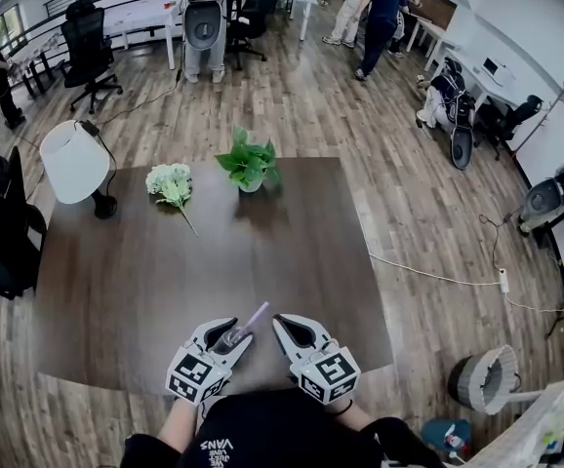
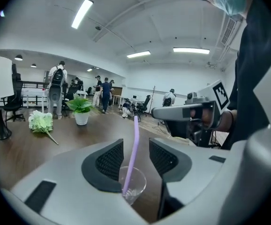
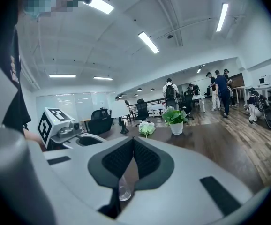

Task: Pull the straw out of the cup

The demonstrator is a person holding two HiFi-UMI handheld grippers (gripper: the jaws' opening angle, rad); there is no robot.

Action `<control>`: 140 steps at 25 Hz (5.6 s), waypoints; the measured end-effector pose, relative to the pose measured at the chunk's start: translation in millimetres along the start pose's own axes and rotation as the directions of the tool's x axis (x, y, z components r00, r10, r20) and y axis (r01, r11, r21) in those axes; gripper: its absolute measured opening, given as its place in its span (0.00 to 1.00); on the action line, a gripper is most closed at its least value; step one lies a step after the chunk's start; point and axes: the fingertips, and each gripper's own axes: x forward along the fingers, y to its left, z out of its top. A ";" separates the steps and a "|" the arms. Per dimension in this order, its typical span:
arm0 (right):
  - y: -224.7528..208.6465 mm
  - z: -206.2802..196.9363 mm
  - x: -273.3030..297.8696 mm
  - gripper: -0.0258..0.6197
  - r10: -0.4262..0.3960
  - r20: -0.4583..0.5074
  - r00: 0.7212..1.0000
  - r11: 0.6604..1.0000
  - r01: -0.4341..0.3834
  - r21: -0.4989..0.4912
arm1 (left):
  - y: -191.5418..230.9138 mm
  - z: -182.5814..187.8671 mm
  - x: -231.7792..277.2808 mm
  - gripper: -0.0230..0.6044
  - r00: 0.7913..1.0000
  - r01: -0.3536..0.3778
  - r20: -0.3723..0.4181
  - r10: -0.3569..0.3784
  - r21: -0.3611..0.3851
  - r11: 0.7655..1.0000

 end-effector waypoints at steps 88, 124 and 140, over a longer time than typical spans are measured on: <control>16.6 -0.7 10.5 0.07 0.097 -0.009 0.995 0.995 -0.097 -0.014 | 21.3 32.5 -25.7 0.09 0.972 -0.214 0.094 0.214 -0.009 0.977; 41.0 -1.7 17.5 0.07 0.170 -0.023 0.985 0.985 -0.171 -0.033 | 29.3 54.1 -115.8 0.09 0.868 -0.338 0.319 0.380 -0.180 0.924; 45.5 -7.3 18.7 0.07 0.196 -0.034 0.980 0.980 -0.197 -0.028 | 18.6 15.3 -90.3 0.09 0.907 -0.334 0.212 0.363 -0.159 0.929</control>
